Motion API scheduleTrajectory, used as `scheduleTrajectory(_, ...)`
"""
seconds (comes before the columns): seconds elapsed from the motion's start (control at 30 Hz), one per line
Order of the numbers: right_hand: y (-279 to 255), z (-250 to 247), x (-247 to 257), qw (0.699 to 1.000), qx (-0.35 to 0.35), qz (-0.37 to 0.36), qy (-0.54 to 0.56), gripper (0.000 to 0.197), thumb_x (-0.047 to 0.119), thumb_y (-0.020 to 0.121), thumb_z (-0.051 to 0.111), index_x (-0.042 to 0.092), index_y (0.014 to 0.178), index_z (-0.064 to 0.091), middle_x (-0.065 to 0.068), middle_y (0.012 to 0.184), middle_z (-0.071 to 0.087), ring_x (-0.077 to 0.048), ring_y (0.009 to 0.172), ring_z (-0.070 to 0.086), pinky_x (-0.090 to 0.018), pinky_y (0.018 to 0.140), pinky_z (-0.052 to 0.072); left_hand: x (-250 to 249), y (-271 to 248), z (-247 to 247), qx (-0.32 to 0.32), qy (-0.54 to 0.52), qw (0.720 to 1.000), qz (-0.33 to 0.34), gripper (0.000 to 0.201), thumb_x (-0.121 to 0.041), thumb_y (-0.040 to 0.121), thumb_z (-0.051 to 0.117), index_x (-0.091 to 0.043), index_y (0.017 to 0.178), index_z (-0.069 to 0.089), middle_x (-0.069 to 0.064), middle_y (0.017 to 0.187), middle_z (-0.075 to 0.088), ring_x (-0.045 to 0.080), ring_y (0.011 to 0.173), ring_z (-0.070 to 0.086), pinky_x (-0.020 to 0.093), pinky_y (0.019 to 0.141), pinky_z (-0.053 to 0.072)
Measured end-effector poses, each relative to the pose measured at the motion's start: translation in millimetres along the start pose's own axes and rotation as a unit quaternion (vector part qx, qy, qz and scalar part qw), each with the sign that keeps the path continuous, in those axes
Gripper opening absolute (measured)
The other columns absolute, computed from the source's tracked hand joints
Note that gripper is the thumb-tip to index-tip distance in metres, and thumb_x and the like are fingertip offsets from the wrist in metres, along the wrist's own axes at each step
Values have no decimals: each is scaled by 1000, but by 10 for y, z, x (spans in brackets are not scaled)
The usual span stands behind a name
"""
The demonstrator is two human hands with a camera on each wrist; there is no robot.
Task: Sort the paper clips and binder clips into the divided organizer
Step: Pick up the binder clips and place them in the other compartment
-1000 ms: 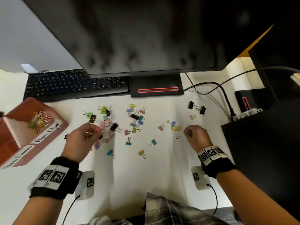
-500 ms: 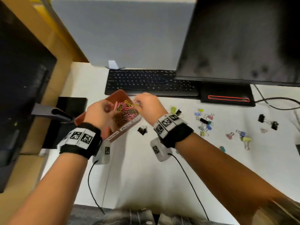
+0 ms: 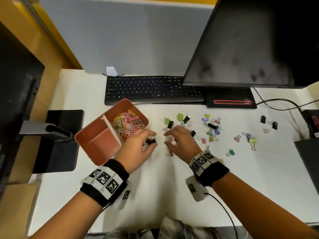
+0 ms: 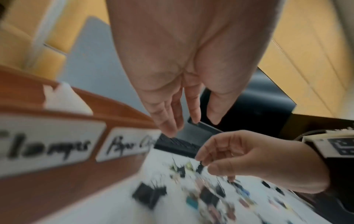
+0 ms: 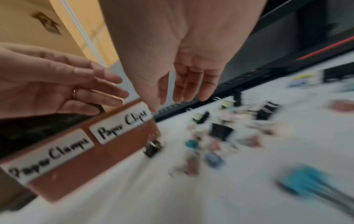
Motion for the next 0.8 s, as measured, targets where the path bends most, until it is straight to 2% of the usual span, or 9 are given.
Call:
scheduleTrajectory(0.07,-198,29,-257,997,21,21,-66,38,32,81,65,23,117,59,-5,122,55,-27,115,45,-44,96,43,34,44,269,41,23,999,-8,39,-26,86,61,-21,124,52,5,137,45,19,128,41,27,105,34)
scheduleTrajectory(0.13,-302,76,-386,990,74,33,-113,48,38,82,62,31,128,50,-3,142,41,-29,132,31,-50,105,35,134,109,512,77,49,994,-53,52,-31,86,61,-24,134,42,7,150,27,24,137,28,34,113,27)
scheduleTrajectory(0.23,-356,151,-496,980,142,47,-133,56,37,83,60,33,136,39,2,156,15,-28,143,11,-54,111,25,320,200,759,112,103,981,-121,64,-34,84,60,-25,140,29,8,154,15,31,139,24,47,111,31)
scheduleTrajectory(0.3,-369,171,-569,981,139,39,-129,56,30,81,63,29,133,43,-1,155,18,-31,141,18,-52,108,32,367,236,829,113,136,975,-131,62,-32,84,59,-22,138,31,9,148,25,31,135,27,47,107,35)
scheduleTrajectory(0.43,-399,74,-720,993,78,70,-60,55,17,75,67,22,128,51,-8,133,39,-30,115,47,-35,91,46,360,249,848,66,188,974,-108,41,-20,85,60,-17,124,48,8,134,38,33,121,36,45,98,40)
scheduleTrajectory(0.53,-381,13,-802,993,69,96,-16,56,14,79,67,19,131,47,-9,131,37,-25,110,51,-30,89,48,432,250,878,44,166,981,-91,28,-11,86,56,-15,114,57,9,125,46,33,113,41,42,96,43)
scheduleTrajectory(0.6,-336,-8,-827,992,78,103,-11,47,16,83,66,17,128,51,-9,129,40,-24,110,51,-31,94,48,465,254,896,35,152,985,-78,22,-8,87,54,-14,107,61,8,111,52,31,102,45,38,88,45)
scheduleTrajectory(0.67,-282,-21,-834,990,92,110,-8,38,19,85,65,14,122,57,-8,124,46,-24,110,51,-30,97,44,481,254,901,30,142,986,-77,22,-6,86,54,-15,104,63,7,103,54,31,96,47,35,83,43)
scheduleTrajectory(0.8,-219,-50,-839,989,107,105,-8,32,23,83,68,12,112,62,-8,116,50,-24,102,56,-27,90,43,411,217,841,19,93,993,-71,24,-4,82,58,-16,102,64,4,97,57,29,91,53,34,83,45)
Point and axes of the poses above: each hand's wrist, its own y-axis towards the middle knuckle, its own z-axis out of the palm, x = y × z, the point moved 3 cm from there along y, towards the middle knuckle
